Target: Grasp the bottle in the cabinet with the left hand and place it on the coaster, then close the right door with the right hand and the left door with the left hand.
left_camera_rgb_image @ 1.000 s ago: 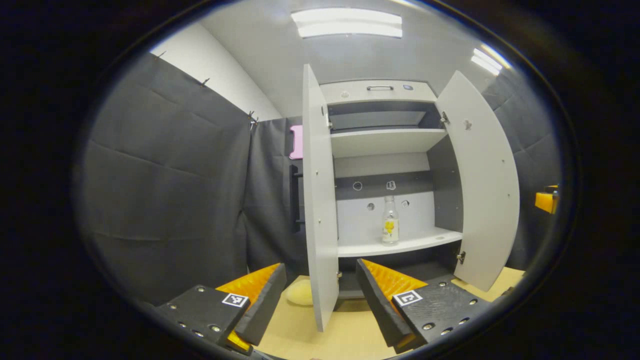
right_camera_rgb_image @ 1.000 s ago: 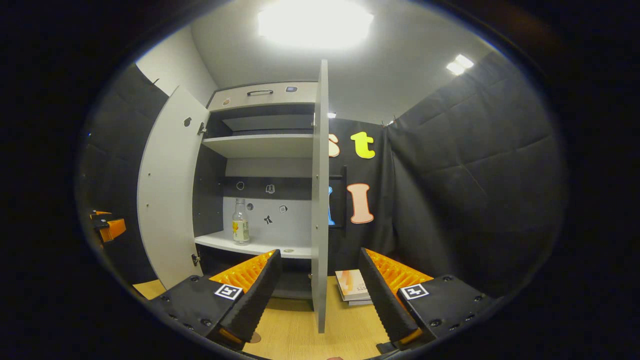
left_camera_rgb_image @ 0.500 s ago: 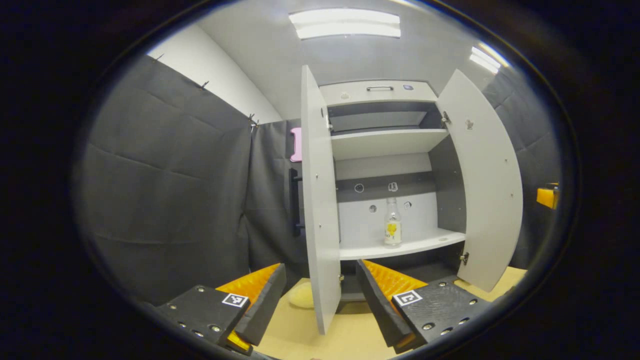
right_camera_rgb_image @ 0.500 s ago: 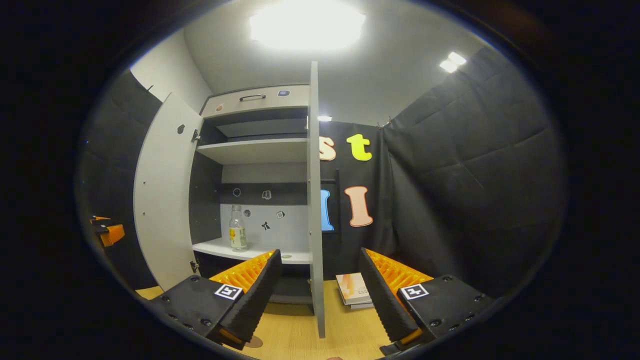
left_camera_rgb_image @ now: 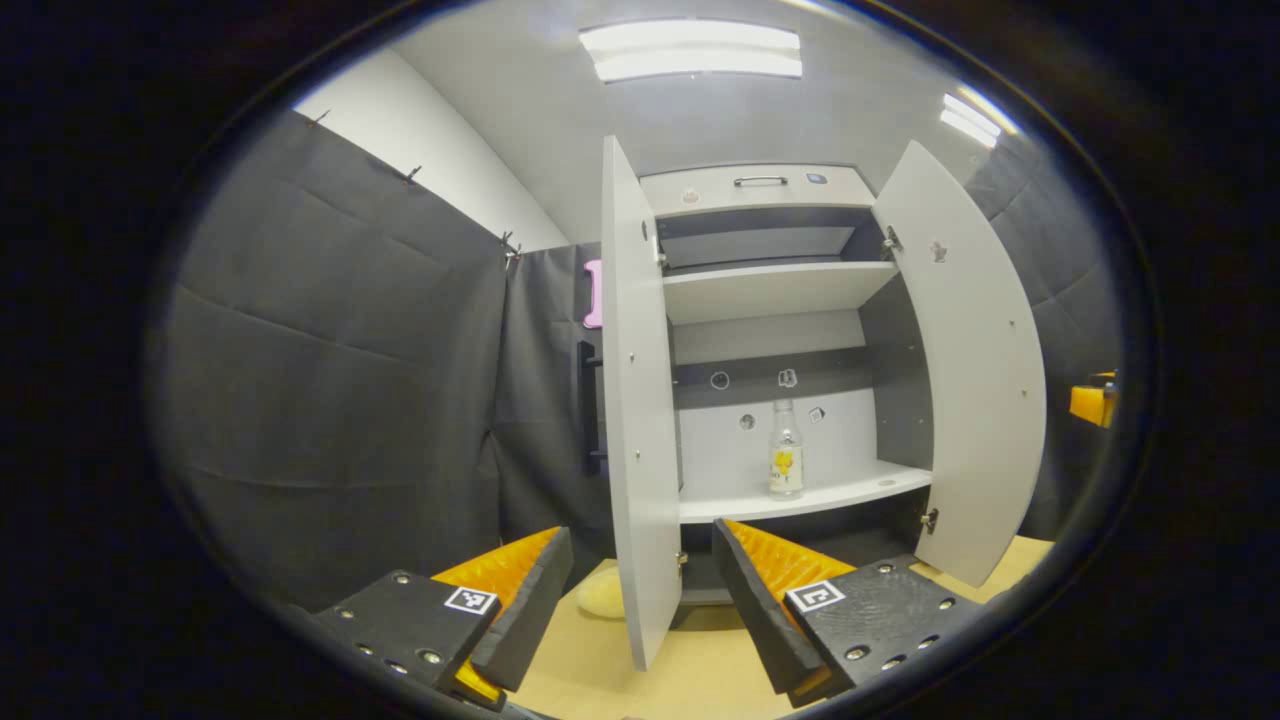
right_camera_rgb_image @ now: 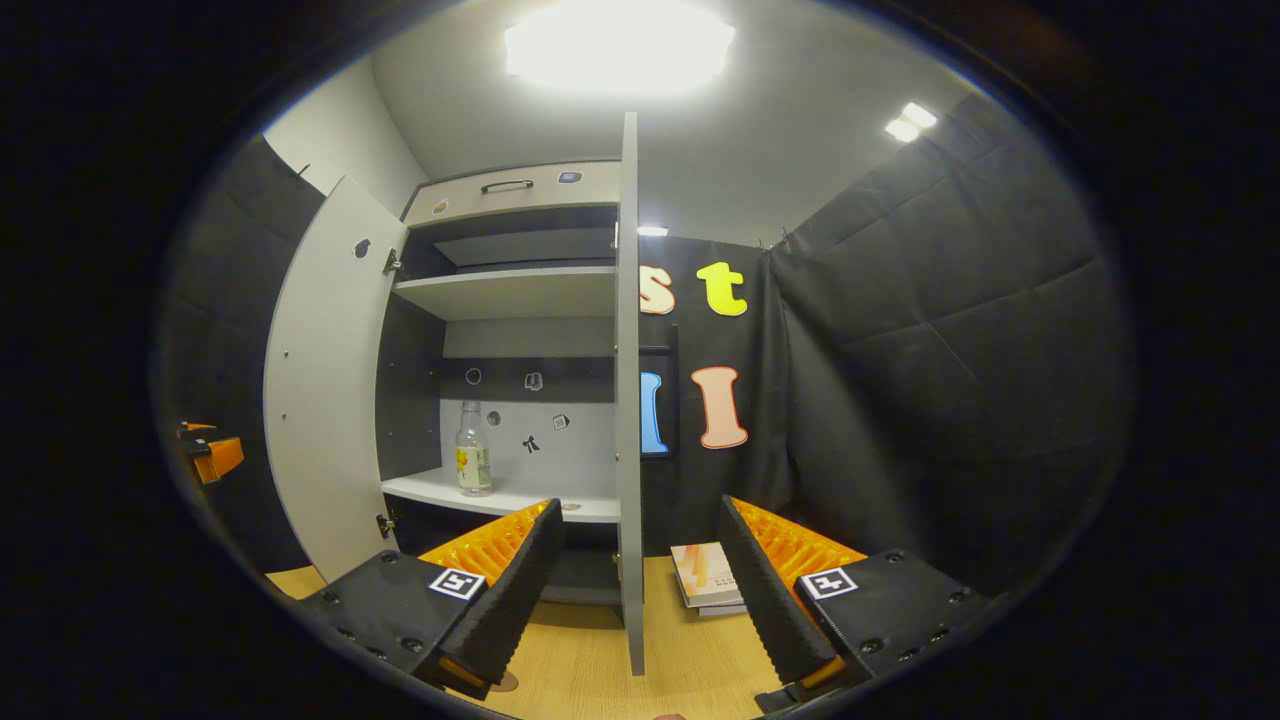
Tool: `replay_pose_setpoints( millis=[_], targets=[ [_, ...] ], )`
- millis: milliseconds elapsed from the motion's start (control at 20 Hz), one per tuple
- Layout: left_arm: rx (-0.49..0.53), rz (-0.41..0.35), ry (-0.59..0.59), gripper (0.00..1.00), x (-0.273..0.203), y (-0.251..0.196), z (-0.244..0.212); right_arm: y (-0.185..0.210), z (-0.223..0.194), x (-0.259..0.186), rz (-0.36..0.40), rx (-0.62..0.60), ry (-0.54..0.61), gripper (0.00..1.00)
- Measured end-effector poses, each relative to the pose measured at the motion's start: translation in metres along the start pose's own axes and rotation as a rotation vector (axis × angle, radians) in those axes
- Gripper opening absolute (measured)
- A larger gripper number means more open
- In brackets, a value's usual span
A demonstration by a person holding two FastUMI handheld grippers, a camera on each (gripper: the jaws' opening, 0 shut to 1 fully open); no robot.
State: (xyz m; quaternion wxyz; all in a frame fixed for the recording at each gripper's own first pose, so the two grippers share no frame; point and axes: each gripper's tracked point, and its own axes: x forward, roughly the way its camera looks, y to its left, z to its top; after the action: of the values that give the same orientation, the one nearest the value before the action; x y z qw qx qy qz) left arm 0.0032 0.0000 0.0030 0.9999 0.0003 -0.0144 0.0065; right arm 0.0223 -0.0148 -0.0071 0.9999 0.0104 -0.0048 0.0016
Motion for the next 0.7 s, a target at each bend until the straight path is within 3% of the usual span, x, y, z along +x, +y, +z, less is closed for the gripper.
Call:
replay_pose_setpoints(
  millis=[450,700],
  targets=[
    [-0.047,-0.069,0.001,0.90,-0.002,-0.008,0.005,-0.032,-0.013,-0.001,0.016,-0.039,0.019,0.99],
    [-0.064,-0.123,0.014,0.89,0.029,-0.055,0.021,-0.045,-0.025,0.002,0.063,-0.023,0.028,0.99]
  ],
)
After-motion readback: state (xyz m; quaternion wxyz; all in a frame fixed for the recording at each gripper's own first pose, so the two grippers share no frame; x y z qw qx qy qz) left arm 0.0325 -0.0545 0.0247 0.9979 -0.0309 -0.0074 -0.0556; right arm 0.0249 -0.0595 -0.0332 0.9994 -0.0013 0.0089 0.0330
